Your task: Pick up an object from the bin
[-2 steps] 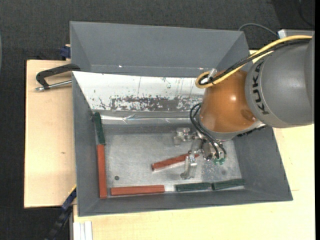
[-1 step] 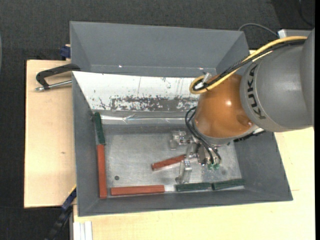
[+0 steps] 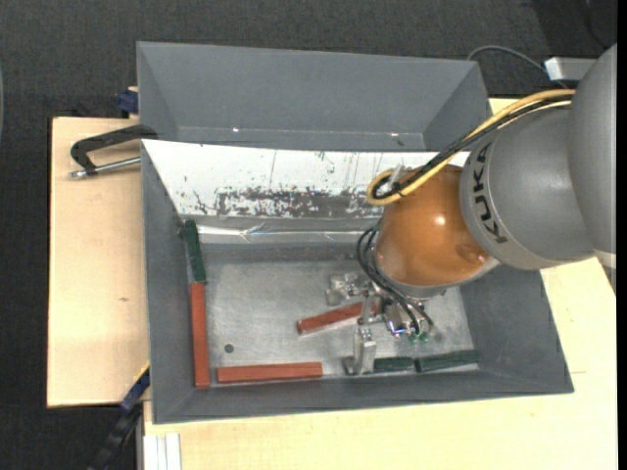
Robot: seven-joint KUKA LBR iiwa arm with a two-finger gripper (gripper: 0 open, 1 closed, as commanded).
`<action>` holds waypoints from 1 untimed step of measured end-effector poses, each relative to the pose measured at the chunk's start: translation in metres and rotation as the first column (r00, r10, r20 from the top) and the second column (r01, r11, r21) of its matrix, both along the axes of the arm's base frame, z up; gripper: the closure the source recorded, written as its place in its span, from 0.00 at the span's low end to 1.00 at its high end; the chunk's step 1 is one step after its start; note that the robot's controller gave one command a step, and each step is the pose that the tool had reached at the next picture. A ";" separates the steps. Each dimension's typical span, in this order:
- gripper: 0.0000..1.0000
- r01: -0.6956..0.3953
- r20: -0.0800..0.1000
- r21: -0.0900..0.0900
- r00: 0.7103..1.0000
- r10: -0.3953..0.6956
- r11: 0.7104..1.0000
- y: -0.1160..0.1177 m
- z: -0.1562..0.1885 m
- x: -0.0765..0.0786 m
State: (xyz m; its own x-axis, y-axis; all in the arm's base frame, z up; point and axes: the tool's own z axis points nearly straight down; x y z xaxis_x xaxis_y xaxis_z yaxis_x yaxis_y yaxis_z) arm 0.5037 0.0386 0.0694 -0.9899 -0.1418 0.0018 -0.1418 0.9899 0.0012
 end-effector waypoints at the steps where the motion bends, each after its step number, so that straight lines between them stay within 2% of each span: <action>1: 1.00 0.179 0.003 0.000 0.984 -0.179 0.984 -0.023 0.001 0.002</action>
Offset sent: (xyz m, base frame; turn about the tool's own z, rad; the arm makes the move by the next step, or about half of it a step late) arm 0.0000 0.0000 0.0000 0.0000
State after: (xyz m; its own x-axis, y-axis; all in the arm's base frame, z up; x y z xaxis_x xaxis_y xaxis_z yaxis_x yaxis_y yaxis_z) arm 0.5061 0.0156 0.0708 -0.9993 0.0378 -0.0008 0.0378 0.9993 0.0009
